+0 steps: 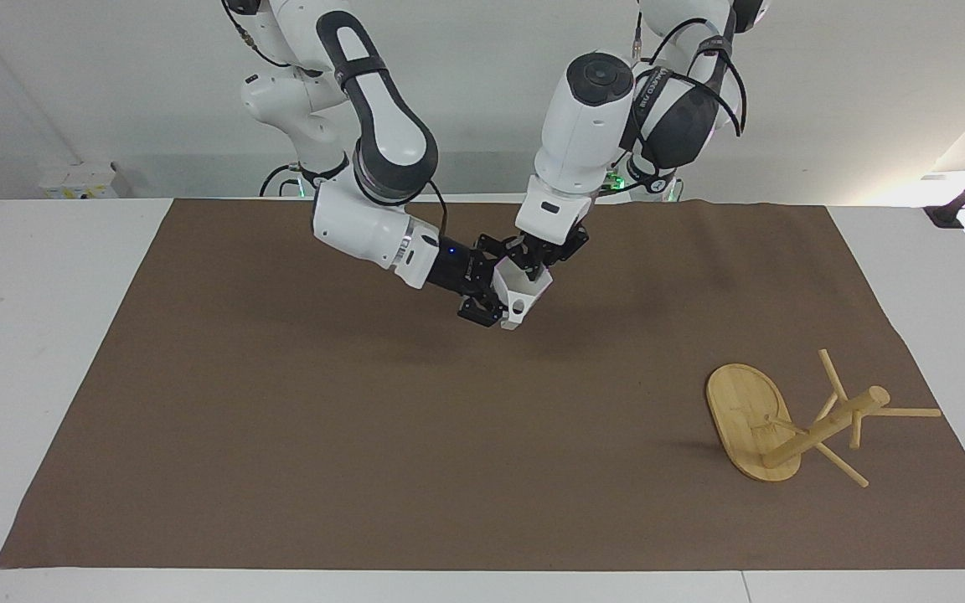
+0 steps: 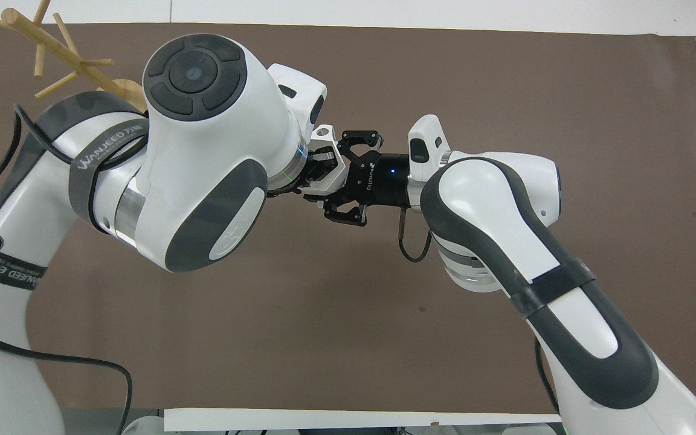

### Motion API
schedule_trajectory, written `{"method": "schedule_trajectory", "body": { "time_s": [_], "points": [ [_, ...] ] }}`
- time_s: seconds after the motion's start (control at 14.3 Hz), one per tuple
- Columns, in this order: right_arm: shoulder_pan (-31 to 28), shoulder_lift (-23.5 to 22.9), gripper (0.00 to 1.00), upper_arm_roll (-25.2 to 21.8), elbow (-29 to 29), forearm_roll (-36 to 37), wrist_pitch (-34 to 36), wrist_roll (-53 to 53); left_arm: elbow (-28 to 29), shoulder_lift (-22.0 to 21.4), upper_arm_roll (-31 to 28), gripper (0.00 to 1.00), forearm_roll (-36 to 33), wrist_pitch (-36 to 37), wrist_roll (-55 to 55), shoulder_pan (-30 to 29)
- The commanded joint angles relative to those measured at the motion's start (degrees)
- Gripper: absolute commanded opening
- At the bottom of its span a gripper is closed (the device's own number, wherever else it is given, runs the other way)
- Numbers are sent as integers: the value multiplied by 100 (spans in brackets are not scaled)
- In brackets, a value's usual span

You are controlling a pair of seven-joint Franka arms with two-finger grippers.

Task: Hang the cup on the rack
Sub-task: 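Carry the cup toward the left gripper while the left gripper grasps it, then move the cup toward the mug tree with the left gripper while the right gripper withdraws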

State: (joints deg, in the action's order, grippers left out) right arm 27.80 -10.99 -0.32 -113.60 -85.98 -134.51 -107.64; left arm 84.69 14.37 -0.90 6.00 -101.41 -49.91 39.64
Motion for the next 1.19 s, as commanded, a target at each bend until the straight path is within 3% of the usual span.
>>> {"method": "schedule_trajectory", "body": {
  "time_s": [0.0,0.28,0.56,0.84,1.12],
  "points": [
    [-178,62,100,6,-48,-33,284,-73,-118,-31,-304,0,-64,-81,79,44],
    [-1107,158,100,-29,-92,378,1416,-538,-278,-65,-622,0,-64,-142,70,35],
    [-2784,176,100,-29,-13,2370,3103,-548,63,-530,-710,0,-205,-247,184,-271],
    [-4087,475,100,-38,258,4268,3774,30,1783,-1399,-701,0,-196,-2107,621,-728],
    [-4353,572,100,-56,1084,5747,4030,1189,3629,-2164,-684,0,-100,-3996,1297,-1176]
  ]
}}
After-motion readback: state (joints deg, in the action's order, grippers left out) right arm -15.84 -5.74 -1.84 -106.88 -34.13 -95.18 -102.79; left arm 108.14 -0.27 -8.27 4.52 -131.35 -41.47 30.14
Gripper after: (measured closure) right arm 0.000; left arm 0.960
